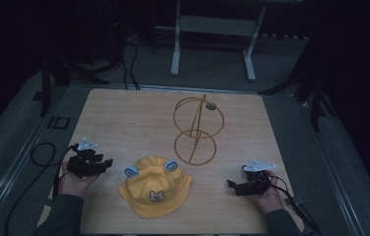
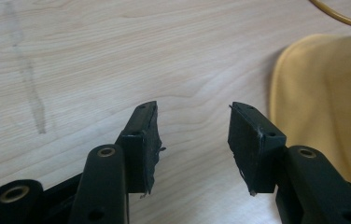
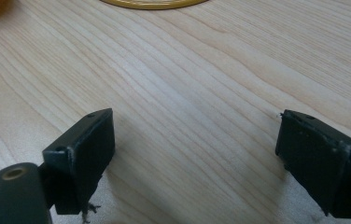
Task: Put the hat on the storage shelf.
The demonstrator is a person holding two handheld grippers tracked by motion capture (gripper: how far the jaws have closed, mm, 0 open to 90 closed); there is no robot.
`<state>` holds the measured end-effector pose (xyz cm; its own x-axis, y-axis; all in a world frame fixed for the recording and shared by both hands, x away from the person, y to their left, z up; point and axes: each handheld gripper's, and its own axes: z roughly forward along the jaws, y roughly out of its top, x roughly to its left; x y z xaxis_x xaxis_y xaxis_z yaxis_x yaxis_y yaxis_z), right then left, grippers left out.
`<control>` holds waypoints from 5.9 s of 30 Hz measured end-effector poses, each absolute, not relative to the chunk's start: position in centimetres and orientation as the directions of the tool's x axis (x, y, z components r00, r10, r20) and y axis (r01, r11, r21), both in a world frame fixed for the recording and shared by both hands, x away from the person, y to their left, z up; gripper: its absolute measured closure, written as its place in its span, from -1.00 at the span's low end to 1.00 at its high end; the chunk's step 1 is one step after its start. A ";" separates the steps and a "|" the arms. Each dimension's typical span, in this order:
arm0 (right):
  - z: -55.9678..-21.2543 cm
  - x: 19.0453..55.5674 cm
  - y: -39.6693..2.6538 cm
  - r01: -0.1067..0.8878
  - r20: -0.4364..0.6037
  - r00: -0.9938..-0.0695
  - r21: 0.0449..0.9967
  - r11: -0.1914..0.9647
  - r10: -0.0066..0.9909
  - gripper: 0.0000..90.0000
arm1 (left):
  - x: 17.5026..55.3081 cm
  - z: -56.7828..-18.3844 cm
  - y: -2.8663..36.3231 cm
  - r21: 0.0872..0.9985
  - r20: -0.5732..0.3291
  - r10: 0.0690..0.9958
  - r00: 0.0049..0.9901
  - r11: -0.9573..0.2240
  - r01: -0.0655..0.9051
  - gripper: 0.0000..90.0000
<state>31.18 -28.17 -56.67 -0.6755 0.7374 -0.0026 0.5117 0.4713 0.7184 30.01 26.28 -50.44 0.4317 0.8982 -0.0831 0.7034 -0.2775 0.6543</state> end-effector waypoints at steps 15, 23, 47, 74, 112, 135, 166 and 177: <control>-56.7 31.2 -28.2 0.510 -0.004 -0.676 0.719 0.472 0.737 -0.74 | 30.4 -47.6 24.8 0.660 -0.085 0.812 0.577 -0.388 0.643 0.17; -56.7 31.2 -28.2 0.509 -0.003 -0.677 0.720 0.472 0.736 -0.74 | 30.5 -47.1 24.4 0.644 -0.088 0.787 0.610 -0.423 0.638 0.18; -56.7 30.9 -28.4 0.511 -0.002 -0.674 0.721 0.468 0.739 -0.71 | 30.8 -44.5 22.2 0.624 -0.046 0.709 0.704 -0.530 0.574 0.20; -56.7 30.9 -28.5 0.511 -0.002 -0.670 0.724 0.463 0.743 -0.68 | 31.4 -41.8 20.1 0.614 -0.062 0.595 0.801 -0.610 0.500 0.19; -56.7 30.9 -28.5 0.511 -0.003 -0.670 0.724 0.464 0.742 -0.68 | 31.3 -40.4 17.1 0.532 -0.034 0.496 0.868 -0.726 0.436 0.19; -56.7 30.8 -28.5 0.512 -0.002 -0.670 0.723 0.464 0.743 -0.68 | 31.2 -40.8 12.9 0.439 0.006 0.379 0.925 -0.832 0.338 -0.02; -56.7 30.8 -28.4 0.512 -0.001 -0.669 0.723 0.463 0.743 -0.68 | 31.2 -42.9 9.9 0.252 0.037 0.304 0.952 -0.925 0.285 0.83; -56.7 30.9 -28.5 0.511 -0.003 -0.670 0.724 0.464 0.743 -0.68 | 31.5 -42.2 10.8 0.279 0.011 0.337 0.941 -0.905 0.321 0.86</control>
<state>30.86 -28.45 -56.66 -0.6698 0.7425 -0.0025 0.5112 0.4635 0.7238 31.55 10.81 -42.16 0.9413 0.3373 0.0106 0.3211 -0.9050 0.2791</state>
